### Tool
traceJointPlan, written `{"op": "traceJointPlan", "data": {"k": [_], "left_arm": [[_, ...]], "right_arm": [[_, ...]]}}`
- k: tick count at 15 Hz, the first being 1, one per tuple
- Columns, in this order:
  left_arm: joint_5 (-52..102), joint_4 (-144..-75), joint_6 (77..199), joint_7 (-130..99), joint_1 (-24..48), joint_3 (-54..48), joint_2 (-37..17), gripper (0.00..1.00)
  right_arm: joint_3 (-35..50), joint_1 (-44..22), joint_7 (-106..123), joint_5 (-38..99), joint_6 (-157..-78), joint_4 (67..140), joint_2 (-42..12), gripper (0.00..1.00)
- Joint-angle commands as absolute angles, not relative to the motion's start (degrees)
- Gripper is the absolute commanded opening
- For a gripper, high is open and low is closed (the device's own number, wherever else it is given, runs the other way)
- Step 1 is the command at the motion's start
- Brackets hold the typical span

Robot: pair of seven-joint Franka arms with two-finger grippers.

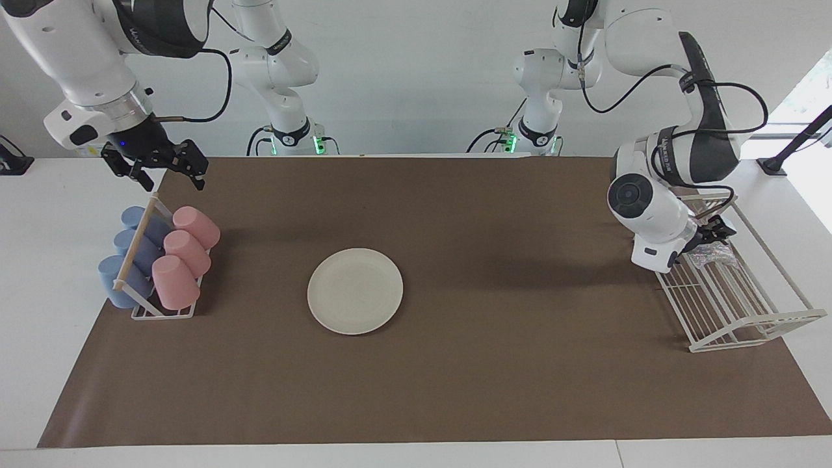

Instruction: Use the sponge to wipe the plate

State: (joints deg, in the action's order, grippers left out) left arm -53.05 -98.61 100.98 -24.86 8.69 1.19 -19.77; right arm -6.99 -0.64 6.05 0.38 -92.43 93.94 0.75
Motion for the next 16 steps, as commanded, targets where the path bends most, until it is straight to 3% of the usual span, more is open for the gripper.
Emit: {"op": "traceJointPlan", "data": {"k": [1,7,8,10,12,13,16], "left_arm": [[-54.23,-98.7,97.14,-25.4,10.54,1.76,-19.25,0.99],[-54.23,-98.7,95.36,-25.14,10.81,1.67,-19.16,0.87],[-54.23,-98.7,95.36,-25.05,10.9,1.58,-19.16,0.73],[-54.23,-98.7,95.45,-24.87,10.81,1.58,-19.16,0.35],[-54.23,-98.7,95.97,-24.87,10.55,1.67,-19.16,0.09],[-54.32,-98.7,96.06,-24.87,10.46,1.67,-19.16,0.0],[-54.23,-98.26,96.33,-24.87,10.46,1.58,-19.16,0.0]], "right_arm": [[-6.77,-0.79,4.92,-0.26,-92.64,94.04,1.05,1.0],[-6.77,-0.79,2.91,-0.26,-92.29,94.04,1.05,1.0],[-6.77,-0.79,2.12,-0.26,-92.2,94.04,1.05,1.0],[-6.68,-0.88,-0.07,-0.26,-91.32,94.04,1.14,1.0],[-6.07,-0.88,-5.33,-0.18,-90.27,93.96,1.14,1.0],[-5.28,-0.79,-8.32,-0.18,-90.0,93.96,1.32,1.0],[-2.82,-0.79,-17.2,-0.09,-89.04,93.78,2.11,1.0]]}}
